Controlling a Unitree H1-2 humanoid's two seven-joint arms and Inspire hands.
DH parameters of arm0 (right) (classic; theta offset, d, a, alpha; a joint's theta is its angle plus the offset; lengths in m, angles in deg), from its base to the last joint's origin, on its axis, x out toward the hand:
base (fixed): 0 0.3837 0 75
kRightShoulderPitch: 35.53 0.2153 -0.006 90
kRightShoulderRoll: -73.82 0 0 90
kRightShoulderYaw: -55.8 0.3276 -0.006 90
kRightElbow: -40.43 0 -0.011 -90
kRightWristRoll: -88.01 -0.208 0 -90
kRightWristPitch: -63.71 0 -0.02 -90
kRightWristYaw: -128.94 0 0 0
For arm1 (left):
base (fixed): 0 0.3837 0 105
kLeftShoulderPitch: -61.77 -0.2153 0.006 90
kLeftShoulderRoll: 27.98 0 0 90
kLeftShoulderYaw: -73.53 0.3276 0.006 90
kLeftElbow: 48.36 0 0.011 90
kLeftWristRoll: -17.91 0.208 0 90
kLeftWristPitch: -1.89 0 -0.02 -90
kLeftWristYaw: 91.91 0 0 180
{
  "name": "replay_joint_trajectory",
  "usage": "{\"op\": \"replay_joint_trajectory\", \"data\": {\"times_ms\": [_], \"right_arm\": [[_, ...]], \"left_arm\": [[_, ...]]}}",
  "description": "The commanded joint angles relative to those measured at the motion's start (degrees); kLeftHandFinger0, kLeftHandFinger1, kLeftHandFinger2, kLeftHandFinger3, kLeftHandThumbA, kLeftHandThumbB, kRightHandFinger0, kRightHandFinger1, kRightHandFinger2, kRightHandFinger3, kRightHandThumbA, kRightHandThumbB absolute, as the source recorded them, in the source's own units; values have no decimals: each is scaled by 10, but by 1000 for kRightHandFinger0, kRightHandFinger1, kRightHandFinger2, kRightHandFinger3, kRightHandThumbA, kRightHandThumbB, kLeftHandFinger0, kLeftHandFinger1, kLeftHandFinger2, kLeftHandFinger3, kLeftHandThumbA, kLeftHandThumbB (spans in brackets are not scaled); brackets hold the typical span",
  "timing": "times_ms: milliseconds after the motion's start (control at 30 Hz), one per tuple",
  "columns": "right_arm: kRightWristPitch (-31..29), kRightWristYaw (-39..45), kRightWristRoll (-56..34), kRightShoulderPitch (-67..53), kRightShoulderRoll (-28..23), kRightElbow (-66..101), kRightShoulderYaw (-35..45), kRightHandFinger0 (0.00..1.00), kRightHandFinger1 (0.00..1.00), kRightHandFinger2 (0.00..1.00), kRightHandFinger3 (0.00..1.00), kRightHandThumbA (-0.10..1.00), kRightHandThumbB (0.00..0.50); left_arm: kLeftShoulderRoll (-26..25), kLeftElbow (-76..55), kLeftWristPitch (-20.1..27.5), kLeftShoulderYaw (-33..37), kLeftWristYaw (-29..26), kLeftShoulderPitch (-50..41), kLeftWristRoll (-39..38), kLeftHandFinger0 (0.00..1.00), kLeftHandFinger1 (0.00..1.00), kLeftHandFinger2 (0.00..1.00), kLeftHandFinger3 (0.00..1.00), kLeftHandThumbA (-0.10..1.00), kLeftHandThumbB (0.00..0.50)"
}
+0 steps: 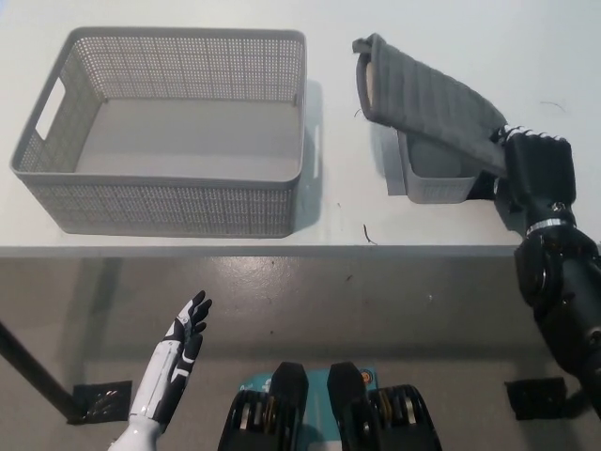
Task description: Usethe right hand to pick up a oven gloves on top of a leveled container and place it into another larger container on the left side
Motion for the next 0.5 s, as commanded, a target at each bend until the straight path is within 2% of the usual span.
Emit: {"op": "replay_joint_trajectory", "data": {"times_ms": [0,67,200,367,433,467], "right_arm": [[-240,-313,-63,73,12,-62,31,0,182,652,664,-100,137],[-239,-319,-58,74,10,-62,28,0,210,674,713,-100,127],[-234,-313,-60,72,3,-34,31,0,220,675,713,-100,148],[-223,-296,-72,68,-3,9,46,0,267,709,768,-100,98],[-220,-302,-68,69,-10,33,49,0,329,724,816,-100,114],[-219,-297,-71,70,-12,46,53,0,321,715,810,-100,117]], "left_arm": [[-7,-21,23,2,3,5,5,1000,1000,1000,1000,1000,178],[-8,-20,23,3,2,5,8,1000,1000,1000,1000,1000,174],[-8,-19,23,3,3,8,3,1000,1000,1000,1000,1000,172],[-7,-17,23,2,5,8,0,1000,1000,1000,1000,1000,179],[-7,-16,23,1,3,8,2,1000,1000,1000,1000,1000,181],[-8,-15,23,1,4,8,0,1000,1000,1000,1000,1000,183]]}}
